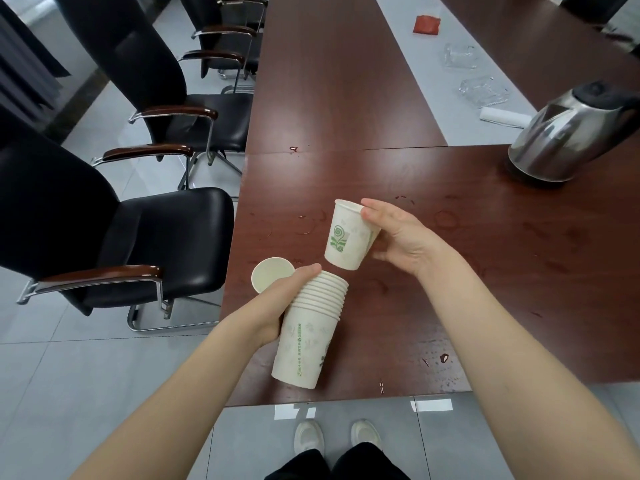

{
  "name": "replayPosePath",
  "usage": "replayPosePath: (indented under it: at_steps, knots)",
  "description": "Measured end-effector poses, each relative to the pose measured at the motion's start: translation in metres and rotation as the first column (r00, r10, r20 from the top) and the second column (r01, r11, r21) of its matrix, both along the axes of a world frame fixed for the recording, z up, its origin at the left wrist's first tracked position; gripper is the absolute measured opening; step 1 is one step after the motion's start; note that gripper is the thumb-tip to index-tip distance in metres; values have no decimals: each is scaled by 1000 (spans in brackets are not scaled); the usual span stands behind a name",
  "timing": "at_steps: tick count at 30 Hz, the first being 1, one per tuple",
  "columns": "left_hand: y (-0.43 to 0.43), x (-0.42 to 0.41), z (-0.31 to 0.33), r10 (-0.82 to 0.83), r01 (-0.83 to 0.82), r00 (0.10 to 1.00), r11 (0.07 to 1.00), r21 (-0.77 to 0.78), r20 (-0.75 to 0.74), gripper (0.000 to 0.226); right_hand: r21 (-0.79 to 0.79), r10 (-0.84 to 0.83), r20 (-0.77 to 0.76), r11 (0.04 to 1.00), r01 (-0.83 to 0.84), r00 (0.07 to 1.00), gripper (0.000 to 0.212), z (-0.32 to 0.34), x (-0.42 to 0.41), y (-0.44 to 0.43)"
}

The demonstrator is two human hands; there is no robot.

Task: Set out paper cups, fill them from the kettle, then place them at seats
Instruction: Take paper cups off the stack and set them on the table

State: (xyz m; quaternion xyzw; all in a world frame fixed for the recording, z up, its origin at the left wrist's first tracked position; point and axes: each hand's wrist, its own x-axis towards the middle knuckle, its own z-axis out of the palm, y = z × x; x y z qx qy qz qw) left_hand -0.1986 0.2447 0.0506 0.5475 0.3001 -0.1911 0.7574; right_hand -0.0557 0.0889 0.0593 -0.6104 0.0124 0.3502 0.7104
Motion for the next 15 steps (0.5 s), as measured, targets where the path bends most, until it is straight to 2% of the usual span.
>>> replayPosePath:
  at_steps: [5,12,15]
  knots:
    - [15,-4,8,90,-89,996,996,-16,16,36,-91,-83,75,992,90,994,50,-22,3,0]
    - [33,-4,18,220,-220,974,976,-3,55,51,-237,51,211,972,1,976,73,-68,-21,6]
    - [35,-2,19,231,-232,970,973,12,83,44,-282,95,267,959,-16,959,79,-78,-30,9]
